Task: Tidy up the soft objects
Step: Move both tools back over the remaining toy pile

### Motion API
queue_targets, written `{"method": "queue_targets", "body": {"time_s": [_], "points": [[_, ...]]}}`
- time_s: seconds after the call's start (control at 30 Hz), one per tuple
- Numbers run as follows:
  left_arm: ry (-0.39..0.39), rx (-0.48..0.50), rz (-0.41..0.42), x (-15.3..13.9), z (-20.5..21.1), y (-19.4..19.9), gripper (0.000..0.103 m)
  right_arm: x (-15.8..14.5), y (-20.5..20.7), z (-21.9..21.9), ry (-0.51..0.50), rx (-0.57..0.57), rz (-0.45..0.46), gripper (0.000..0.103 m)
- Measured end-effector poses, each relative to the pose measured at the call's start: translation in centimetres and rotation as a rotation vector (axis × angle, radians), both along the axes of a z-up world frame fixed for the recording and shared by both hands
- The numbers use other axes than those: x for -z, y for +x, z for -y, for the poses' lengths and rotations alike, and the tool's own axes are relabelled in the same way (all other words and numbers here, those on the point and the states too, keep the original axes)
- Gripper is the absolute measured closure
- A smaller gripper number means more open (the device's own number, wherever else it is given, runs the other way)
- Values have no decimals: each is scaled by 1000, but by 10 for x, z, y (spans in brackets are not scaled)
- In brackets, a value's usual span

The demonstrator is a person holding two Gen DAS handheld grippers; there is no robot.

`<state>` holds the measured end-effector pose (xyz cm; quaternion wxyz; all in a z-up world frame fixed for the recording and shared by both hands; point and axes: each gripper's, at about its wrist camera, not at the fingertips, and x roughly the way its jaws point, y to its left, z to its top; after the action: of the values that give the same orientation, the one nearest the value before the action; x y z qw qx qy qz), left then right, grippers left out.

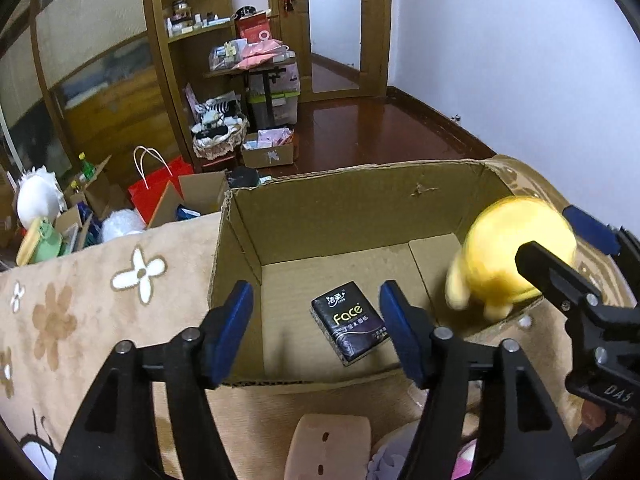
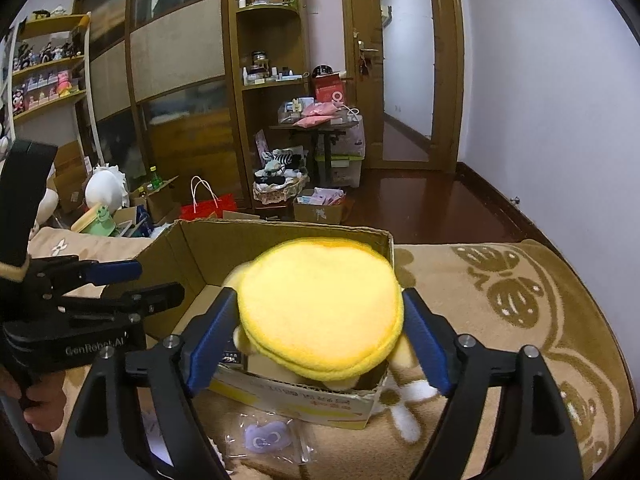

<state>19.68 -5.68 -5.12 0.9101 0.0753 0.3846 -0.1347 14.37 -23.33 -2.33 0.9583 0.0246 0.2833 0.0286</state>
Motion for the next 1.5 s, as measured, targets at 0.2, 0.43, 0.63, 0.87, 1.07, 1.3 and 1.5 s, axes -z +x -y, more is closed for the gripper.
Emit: {"method": "queue_targets", "body": {"time_s": [0.2,0.43,0.63,0.87,1.07,1.3,1.5], "points": [[36,5,27,-3,0,-10,25,-3,-5,1,9,-6,4,1],[6,-22,27,-8,-14,-19,20,-10,-16,0,13,28,20,0],[-16,-51,35,-20,-26,-34,11,-17,-28,0,27,45,24,0],[-41,-67,15,-32,-40,-60,9,-30,-52,-2,31,46,38,0],[-36,-56,3,-44,-45,-81,9,-38,-76,-8,40,34,31,0],[-18,-60,-31,-43,-51,-102,9,-35,-101,-13,61,14,-1,0],[-18,-68,-91,-33,-59,-110,9,-28,-116,-19,51,0,-34,0]]}}
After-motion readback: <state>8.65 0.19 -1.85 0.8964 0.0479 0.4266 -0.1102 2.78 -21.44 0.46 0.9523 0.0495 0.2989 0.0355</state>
